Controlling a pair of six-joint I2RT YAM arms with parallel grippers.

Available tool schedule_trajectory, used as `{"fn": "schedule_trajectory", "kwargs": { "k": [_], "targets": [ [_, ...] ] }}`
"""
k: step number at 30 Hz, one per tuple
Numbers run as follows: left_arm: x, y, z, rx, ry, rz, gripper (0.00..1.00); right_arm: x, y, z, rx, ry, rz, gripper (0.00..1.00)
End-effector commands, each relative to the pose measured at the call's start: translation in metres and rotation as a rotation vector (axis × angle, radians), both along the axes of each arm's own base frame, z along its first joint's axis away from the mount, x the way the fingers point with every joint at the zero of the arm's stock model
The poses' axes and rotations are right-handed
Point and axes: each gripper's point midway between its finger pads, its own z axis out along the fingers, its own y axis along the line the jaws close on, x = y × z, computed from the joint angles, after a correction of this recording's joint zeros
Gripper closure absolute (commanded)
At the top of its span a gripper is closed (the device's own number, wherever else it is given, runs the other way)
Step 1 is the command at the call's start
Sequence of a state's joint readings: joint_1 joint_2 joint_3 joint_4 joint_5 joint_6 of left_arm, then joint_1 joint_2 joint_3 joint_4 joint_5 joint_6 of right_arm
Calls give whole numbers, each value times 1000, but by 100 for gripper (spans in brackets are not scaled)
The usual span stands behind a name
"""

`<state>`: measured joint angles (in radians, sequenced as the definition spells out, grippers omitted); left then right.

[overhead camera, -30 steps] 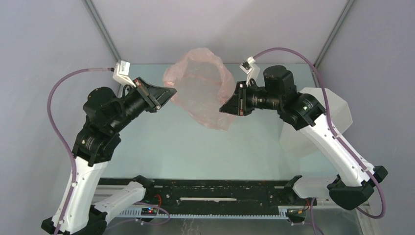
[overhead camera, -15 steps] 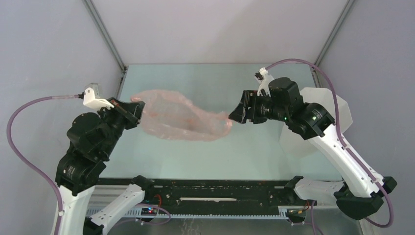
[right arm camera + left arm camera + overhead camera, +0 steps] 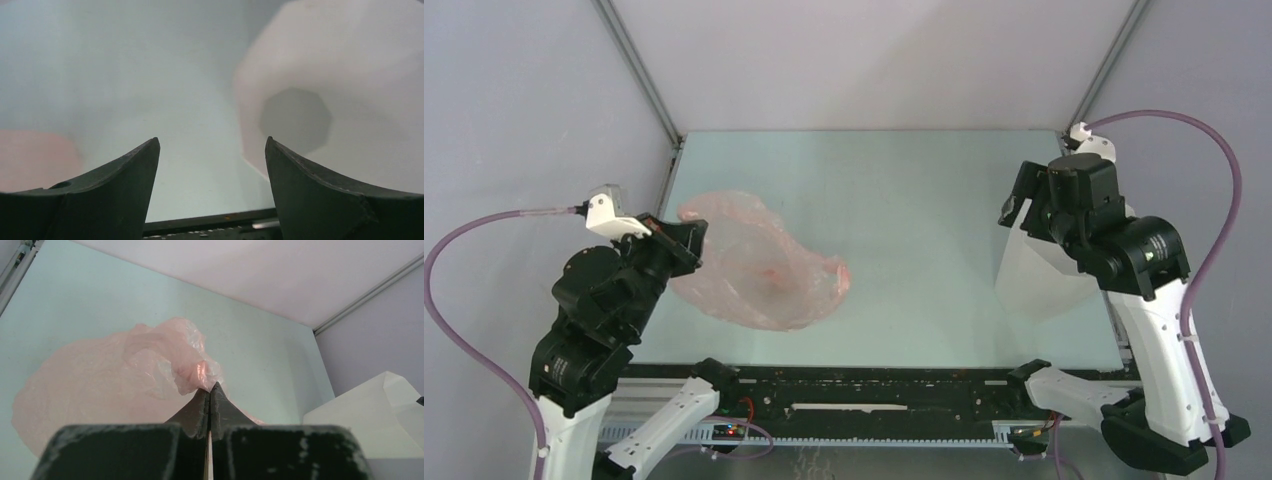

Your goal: Put the trash bags into the trash bin

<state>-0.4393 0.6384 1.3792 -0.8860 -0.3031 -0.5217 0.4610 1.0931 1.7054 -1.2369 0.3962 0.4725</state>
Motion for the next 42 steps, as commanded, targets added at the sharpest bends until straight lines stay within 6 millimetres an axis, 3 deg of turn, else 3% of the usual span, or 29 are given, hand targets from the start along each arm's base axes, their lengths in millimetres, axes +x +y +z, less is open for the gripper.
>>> {"fn": "schedule_trajectory", "kwargs": {
  "k": [1,7,13,16,22,27,35,40,42],
  "targets": [
    [0,-1,-8,27,5,-13,100,0,-39,-41,-236,192,-102,15],
    [-1,0,-8,18,2,-11,100,19,-20,-73,-234,261,-9,22],
    [0,1,-1,22,-6,-4,100,28,-29,-111,-260,339,-18,51],
    [3,0,0,22,0,-2,100,33,-21,-111,-238,330,26,76],
    [12,-3,5,12,10,15,100,43,18,-93,-169,281,169,100],
    [16,1,21,4,-1,49,100,52,83,-87,-158,253,362,100],
    [11,12,42,-22,-13,99,100,50,186,-108,-168,301,586,100],
    [1,25,60,-31,-55,139,100,35,229,-112,-177,318,713,100],
    [-3,29,68,-50,-70,155,100,31,236,-107,-172,323,733,93]
  ]
}}
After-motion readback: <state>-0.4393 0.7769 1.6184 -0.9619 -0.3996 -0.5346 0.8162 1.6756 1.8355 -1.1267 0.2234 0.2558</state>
